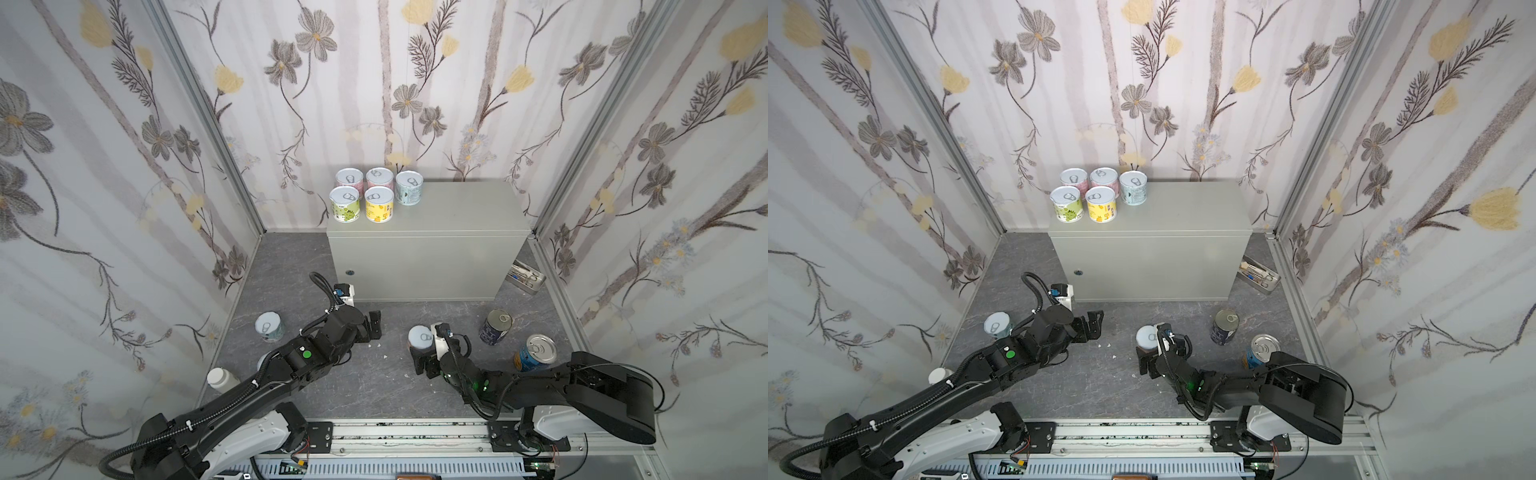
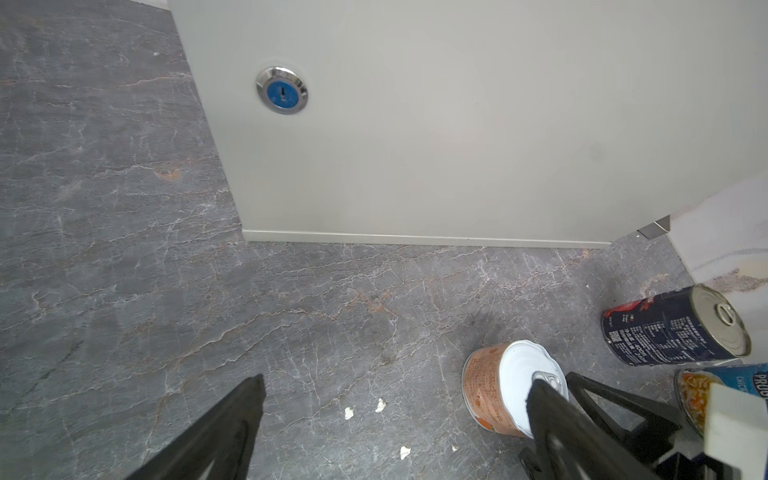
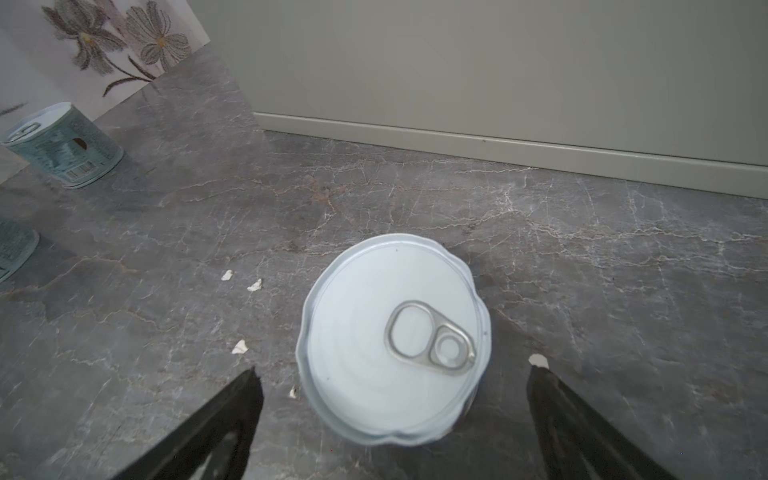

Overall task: Place and organize the canned foods onto the counter
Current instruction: 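Open the left gripper and draw back while the right gripper lowers over the can, then close the right gripper on the orange-labelled can and lift it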

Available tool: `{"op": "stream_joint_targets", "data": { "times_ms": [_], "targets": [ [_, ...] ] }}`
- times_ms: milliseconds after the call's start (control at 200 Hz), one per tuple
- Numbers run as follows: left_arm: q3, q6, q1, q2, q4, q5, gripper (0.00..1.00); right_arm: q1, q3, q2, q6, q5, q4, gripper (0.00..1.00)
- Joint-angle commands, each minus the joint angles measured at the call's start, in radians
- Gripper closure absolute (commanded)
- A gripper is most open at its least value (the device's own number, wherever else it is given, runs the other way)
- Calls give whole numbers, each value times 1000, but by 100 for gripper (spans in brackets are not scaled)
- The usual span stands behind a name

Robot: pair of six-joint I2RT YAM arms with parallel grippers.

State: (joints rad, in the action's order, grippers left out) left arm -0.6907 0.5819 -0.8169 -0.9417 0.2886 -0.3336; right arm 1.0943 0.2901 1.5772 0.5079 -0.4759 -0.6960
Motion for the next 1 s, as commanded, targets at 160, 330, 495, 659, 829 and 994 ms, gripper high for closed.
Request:
{"op": "stream_joint_targets", "data": {
  "times_ms": [160,330,495,659,829,994],
  "targets": [
    [5,-28,24,-9,-12,3,0,-51,81,156,6,79,-101,0],
    [-3,-37,34,-27,-14,4,0,-63,124,232,-10,86,-127,0],
    [-8,-43,41,-34,-14,3,0,-73,135,284,-26,82,-179,0],
    [-8,-46,48,-37,-14,4,0,-74,148,328,-36,76,-206,0],
    [-8,-47,51,-39,-14,4,0,-74,155,349,-39,66,-215,1],
    [-4,-45,53,-32,-15,1,0,-74,138,353,-43,57,-250,3]
  ]
}}
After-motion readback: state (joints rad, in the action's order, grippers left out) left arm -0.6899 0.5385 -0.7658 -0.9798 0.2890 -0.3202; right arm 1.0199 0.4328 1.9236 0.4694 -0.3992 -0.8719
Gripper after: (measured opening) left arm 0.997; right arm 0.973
